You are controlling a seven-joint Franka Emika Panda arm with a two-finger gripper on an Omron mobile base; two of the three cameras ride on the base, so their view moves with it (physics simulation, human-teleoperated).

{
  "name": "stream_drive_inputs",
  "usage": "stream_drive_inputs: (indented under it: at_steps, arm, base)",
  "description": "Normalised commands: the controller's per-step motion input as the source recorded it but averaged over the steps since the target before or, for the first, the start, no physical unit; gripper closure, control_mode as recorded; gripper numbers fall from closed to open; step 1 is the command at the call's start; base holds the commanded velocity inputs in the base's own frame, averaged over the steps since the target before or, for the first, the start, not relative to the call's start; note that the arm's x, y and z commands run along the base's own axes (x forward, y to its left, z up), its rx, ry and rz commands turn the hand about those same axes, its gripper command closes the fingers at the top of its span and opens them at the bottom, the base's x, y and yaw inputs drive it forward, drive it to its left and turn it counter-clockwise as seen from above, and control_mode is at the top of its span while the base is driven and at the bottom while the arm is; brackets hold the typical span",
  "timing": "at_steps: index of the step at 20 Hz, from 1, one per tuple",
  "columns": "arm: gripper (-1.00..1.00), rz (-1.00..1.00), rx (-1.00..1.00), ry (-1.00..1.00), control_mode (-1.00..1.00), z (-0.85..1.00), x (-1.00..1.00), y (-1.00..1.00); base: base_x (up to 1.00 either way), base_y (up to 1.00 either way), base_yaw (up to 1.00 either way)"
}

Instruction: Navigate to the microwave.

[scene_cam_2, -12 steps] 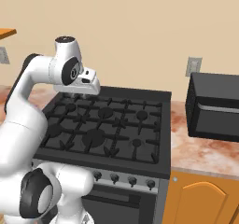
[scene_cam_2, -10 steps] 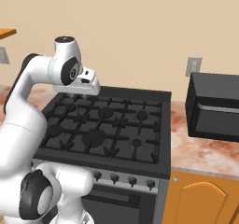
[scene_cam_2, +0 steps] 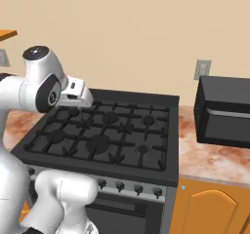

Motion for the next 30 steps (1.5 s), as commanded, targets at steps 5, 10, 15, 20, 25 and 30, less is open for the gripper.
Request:
stream_drive_inputs:
  at_steps: [5,10,15,20,25,30]
  arm:
    - [-1.00,0.00,0.00,-0.20,-1.00,0.61,-0.66,0.00]
    - [-1.00,0.00,0.00,-0.13,-1.00,0.58,-0.54,-0.02]
    - [-1.00,0.00,0.00,-0.17,-1.00,0.53,-0.42,-0.01]
    - [-1.00,0.00,0.00,-0.38,-1.00,0.19,-0.40,0.00]
    - [-1.00,0.00,0.02,-0.28,-1.00,0.02,-0.20,0.00]
    - [-1.00,0.00,0.01,-0.04,1.00,0.00,-0.01,0.00]
  base:
    - [0.00,0.00,0.00]
    - [0.00,0.00,0.00]
    - [0.00,0.00,0.00]
    - [0.00,0.00,0.00]
    - [0.00,0.00,0.00]
    - [-0.35,-0.28,-0.01]
